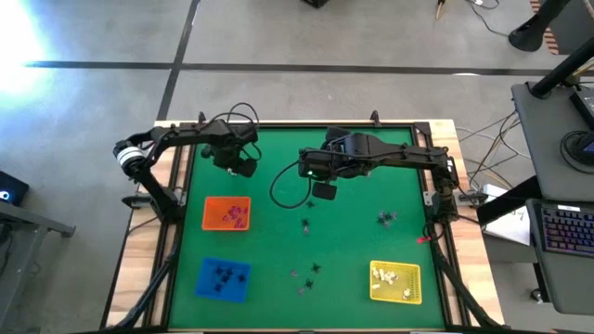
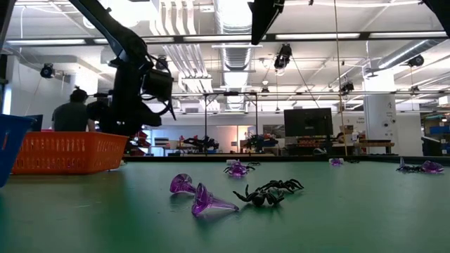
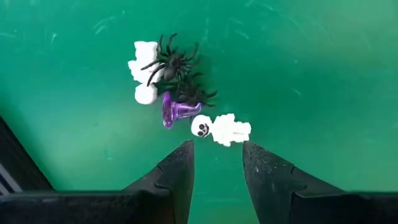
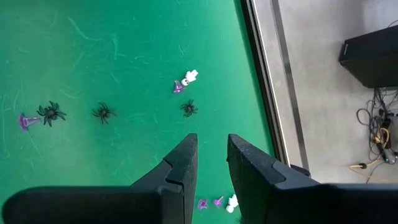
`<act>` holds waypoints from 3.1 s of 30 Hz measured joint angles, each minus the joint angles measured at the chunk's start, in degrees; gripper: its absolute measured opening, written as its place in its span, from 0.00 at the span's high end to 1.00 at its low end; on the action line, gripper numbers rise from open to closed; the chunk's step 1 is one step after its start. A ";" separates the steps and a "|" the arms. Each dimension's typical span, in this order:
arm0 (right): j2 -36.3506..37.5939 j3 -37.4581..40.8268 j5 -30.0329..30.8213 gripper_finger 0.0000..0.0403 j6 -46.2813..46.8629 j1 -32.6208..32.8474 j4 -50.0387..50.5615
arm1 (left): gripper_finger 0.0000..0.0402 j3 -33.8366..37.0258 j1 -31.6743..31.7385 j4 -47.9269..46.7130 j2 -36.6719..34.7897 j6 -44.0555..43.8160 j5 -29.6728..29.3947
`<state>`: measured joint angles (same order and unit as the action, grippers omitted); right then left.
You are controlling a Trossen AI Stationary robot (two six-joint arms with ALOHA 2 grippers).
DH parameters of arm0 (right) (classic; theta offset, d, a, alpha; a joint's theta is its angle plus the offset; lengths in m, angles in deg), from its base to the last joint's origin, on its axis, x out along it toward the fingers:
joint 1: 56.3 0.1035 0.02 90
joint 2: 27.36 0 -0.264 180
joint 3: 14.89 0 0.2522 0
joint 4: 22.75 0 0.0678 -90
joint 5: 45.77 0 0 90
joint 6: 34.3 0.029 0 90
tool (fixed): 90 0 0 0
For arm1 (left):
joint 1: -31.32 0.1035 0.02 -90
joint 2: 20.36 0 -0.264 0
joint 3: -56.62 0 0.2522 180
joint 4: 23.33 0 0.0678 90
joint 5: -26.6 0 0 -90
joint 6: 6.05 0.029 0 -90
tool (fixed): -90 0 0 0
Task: Sort Halloween decoration
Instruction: Put the white skeleton toy into the yellow bin
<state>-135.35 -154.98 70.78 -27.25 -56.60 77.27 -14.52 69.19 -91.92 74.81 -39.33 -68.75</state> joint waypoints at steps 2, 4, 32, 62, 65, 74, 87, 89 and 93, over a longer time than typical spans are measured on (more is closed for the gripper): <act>0.00 0.00 0.00 0.80 0.01 0.02 0.00 | 0.71 0.00 0.00 0.97 0.00 -2.77 -0.01; 0.00 0.00 -0.01 0.80 0.02 0.04 0.00 | 0.71 0.00 0.00 2.05 0.00 -4.92 0.01; 0.00 0.00 -0.08 0.80 2.05 1.71 0.04 | 0.71 0.70 -0.39 2.54 0.09 -42.92 -1.63; 0.00 0.00 -0.09 0.80 0.86 1.92 0.02 | 0.71 4.53 -0.40 7.50 0.26 -43.41 -3.64; 0.00 0.00 -0.09 0.80 0.85 1.92 0.02 | 0.71 4.25 -0.40 6.60 0.26 -41.35 -2.94; 0.00 0.00 -0.09 0.80 0.86 1.92 0.00 | 0.71 4.15 -0.33 1.57 0.26 -27.34 -4.16; 0.00 0.00 -3.02 0.80 1.95 1.92 -0.02 | 0.71 4.15 -0.33 1.62 0.24 2.64 -4.14; 0.00 0.00 -3.02 0.80 1.95 1.92 -0.06 | 0.71 4.15 -0.33 1.66 0.16 5.71 -4.16; 0.00 0.00 -3.02 0.80 1.95 1.92 -0.22 | 0.71 4.15 -0.33 1.75 -0.24 10.25 -4.16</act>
<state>-135.35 -154.98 67.75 -25.31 -54.68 77.05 -10.37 68.86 -90.17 74.57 -29.08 -72.91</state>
